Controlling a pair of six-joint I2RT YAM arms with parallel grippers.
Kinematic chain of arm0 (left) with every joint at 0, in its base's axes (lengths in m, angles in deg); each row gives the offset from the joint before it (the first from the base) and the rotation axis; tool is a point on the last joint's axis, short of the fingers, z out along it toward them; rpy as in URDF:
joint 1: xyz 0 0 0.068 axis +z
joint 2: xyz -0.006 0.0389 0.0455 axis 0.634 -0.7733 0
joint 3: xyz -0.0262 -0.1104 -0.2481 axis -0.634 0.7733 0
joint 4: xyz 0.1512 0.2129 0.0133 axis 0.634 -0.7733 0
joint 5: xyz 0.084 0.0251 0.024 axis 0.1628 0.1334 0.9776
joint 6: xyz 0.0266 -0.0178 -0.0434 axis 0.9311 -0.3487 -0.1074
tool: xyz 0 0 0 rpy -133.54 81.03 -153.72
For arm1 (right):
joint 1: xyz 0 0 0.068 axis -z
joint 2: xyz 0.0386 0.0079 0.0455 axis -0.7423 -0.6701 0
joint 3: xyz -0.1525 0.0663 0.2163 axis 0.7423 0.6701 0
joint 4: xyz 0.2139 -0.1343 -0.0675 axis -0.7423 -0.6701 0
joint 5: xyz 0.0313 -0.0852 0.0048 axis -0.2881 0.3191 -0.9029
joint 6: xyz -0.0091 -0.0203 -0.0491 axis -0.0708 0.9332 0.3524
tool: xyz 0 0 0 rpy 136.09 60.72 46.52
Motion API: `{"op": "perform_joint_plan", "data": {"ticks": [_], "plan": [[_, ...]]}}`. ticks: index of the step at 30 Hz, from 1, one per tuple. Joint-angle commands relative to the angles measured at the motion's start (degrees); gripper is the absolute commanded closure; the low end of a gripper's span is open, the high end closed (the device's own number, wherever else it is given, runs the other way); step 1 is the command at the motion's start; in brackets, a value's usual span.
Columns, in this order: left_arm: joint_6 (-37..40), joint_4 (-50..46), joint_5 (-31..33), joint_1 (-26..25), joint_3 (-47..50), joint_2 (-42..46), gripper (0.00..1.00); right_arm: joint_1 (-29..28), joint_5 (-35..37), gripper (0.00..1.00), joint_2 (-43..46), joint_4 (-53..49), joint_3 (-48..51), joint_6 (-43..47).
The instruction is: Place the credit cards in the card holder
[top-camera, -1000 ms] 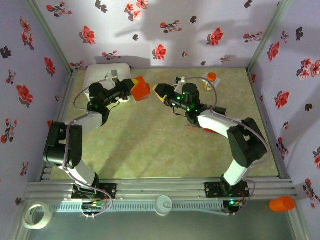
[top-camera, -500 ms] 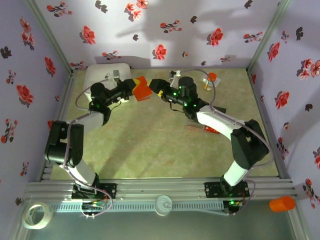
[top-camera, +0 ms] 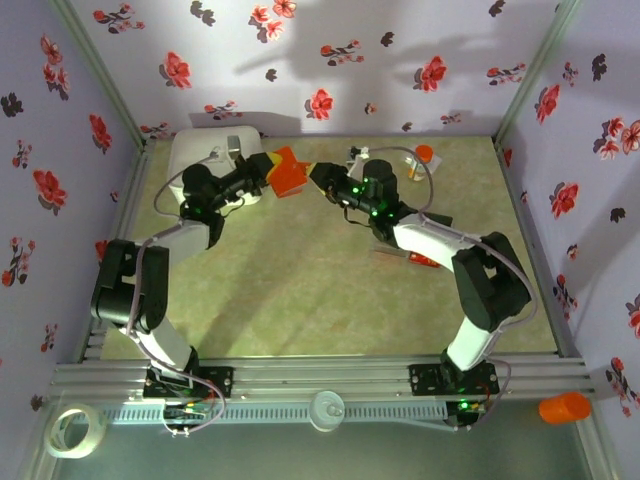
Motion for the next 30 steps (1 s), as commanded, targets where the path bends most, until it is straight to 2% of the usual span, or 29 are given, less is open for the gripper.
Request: {"op": "perform_joint_plan", "data": {"ticks": [1, 14, 20, 25, 30], "plan": [[-0.78, 4.18, 0.48, -0.53, -2.11, -0.47, 1.00, 0.47, -1.61, 0.61, -1.28, 5.53, 0.65, -3.10], [-1.53, 5.23, 0.79, -1.54, -3.24, -1.59, 1.00, 0.57, -6.38, 0.63, -4.57, 16.00, -0.39, -11.27], [-1.66, 5.39, 0.78, -1.85, -3.53, -2.05, 1.00, 0.74, -8.60, 0.69, -6.71, 23.44, -1.09, -16.51], [-1.48, 5.41, 0.78, -2.10, -3.54, -2.56, 1.00, 0.74, -9.94, 0.68, -7.83, 26.02, -1.58, -18.70], [-1.27, 5.37, 0.79, -2.08, -3.35, -3.02, 1.00, 0.79, -11.20, 0.82, -9.48, 30.68, -1.94, -22.12]]}}
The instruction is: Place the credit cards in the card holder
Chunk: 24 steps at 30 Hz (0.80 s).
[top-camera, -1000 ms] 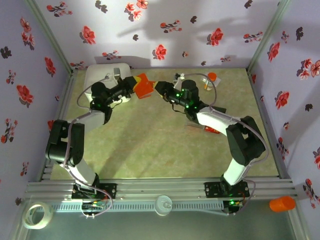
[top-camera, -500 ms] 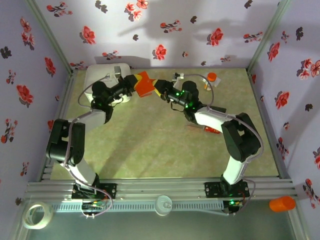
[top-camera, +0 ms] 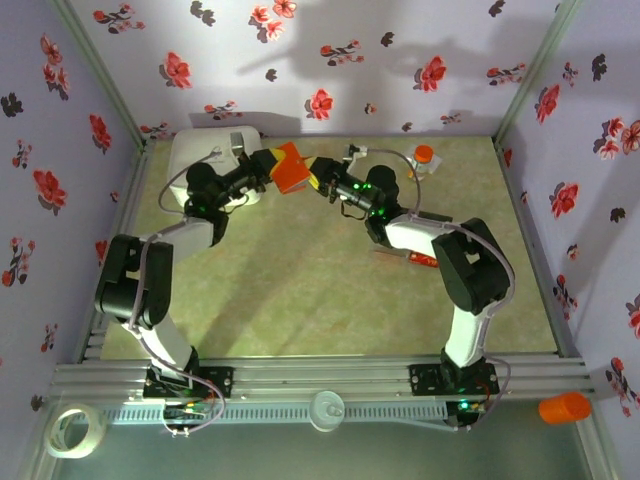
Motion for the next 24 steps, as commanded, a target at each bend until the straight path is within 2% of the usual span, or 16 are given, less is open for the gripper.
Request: {"op": "perform_joint_plan", "data": {"ticks": [1, 4, 6, 8, 9, 13, 18, 22, 24], "plan": [[-0.56, 2.84, -0.35, -0.97, -1.62, -0.99, 1.00, -0.26, -3.16, 0.84, -1.66, 7.00, -2.24, -3.55], [-0.42, 2.89, -0.37, -0.93, -1.62, -1.36, 1.00, -0.33, -3.86, 0.89, -2.57, 9.29, -2.72, -5.34], [-0.35, 2.84, -0.35, -1.01, -1.62, -1.67, 1.00, -0.60, -5.14, 0.83, -3.36, 10.94, -3.76, -6.61], [-0.36, 2.93, -0.40, -0.96, -1.54, -2.02, 1.00, -0.87, -5.73, 0.81, -3.63, 11.12, -4.59, -7.03], [-0.35, 3.05, -0.43, -0.95, -1.53, -2.10, 1.00, -0.96, -5.99, 0.82, -3.73, 10.91, -4.79, -7.00], [-0.03, 2.91, -0.48, -0.97, -1.44, -2.33, 1.00, -0.88, -6.04, 1.00, -3.80, 10.62, -4.45, -6.89], [0.57, 2.50, -0.53, -0.41, -0.88, -2.26, 1.00, -0.28, -5.41, 1.00, -3.44, 10.60, -2.72, -6.76], [1.25, 1.99, -0.53, 1.35, 0.47, -1.07, 0.62, 0.43, -4.92, 1.00, -2.33, 9.71, -0.09, -5.51], [1.86, 1.23, -0.52, 2.29, 1.32, -0.08, 0.39, 0.68, -4.90, 1.00, -1.86, 8.99, 1.15, -4.66]]}}
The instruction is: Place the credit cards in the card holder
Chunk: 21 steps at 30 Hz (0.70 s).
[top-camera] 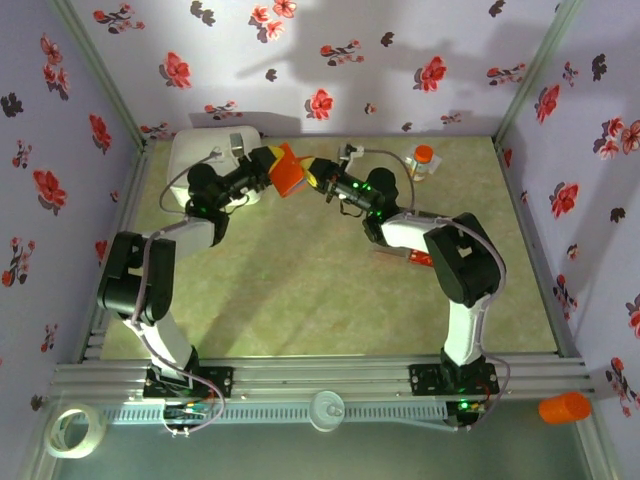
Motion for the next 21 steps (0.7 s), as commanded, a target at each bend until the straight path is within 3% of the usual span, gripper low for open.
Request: {"op": "perform_joint_plan", "data": {"ticks": [1, 3, 9, 12, 15, 16, 19, 21], "plan": [[1.55, -0.30, -1.06, 1.87, 1.52, 1.76, 0.26, 0.39, -1.81, 1.00, 1.94, 1.46, 2.21, 1.67], [2.27, -1.05, -1.38, 2.88, 2.36, 2.95, 0.01, 0.42, -1.72, 1.00, 2.28, 1.00, 3.38, 2.30], [4.29, -4.51, -1.85, 5.46, 5.27, 6.03, 0.00, 0.51, 0.06, 1.00, 2.73, 0.80, 7.28, 3.71], [10.40, -16.59, -2.14, 5.18, 4.36, 9.00, 0.00, 0.43, 1.31, 1.00, 2.90, 1.08, 9.45, 4.08], [25.38, -39.54, -0.56, 3.52, -0.85, 13.14, 0.00, 0.27, 2.62, 1.00, 3.61, 0.37, 11.64, 5.38], [31.53, -51.56, 1.79, 2.34, -3.94, 14.42, 0.00, 0.17, 3.20, 1.00, 4.00, -0.31, 12.38, 6.13], [48.94, -80.42, 12.91, -2.47, -15.72, 14.42, 0.00, -0.33, 5.06, 1.00, 5.13, -2.51, 14.40, 8.31], [53.83, -91.79, 19.38, -5.21, -21.40, 12.83, 0.00, -0.76, 6.28, 1.00, 5.53, -3.68, 15.27, 9.39]]}}
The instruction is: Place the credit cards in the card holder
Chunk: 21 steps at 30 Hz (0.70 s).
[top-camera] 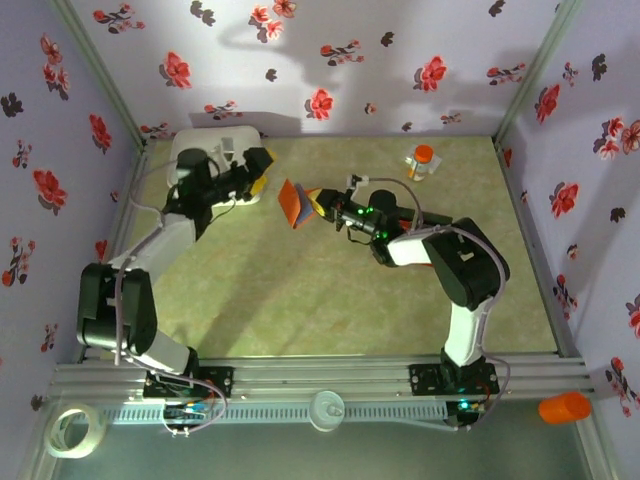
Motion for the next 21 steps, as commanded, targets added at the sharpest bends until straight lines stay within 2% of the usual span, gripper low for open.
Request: {"op": "perform_joint_plan", "data": {"ticks": [1, 12, 15, 21], "plan": [[19.38, -31.92, 12.60, -4.50, -8.77, -0.35, 0.00, -0.84, 3.49, 1.00, 2.68, -0.87, 1.31, 3.83], [27.55, -47.95, 29.30, -13.86, -20.44, -9.91, 0.00, -2.61, 6.42, 1.00, 0.81, -0.79, 1.70, 3.91], [27.90, -48.63, 33.11, -14.40, -19.48, -9.90, 0.00, -2.66, 6.71, 1.00, 0.41, -0.57, 1.71, 3.63], [27.19, -45.61, 36.73, -14.43, -14.42, -7.15, 0.00, -2.66, 6.99, 1.00, -0.78, 0.30, 2.12, 3.29]]}}
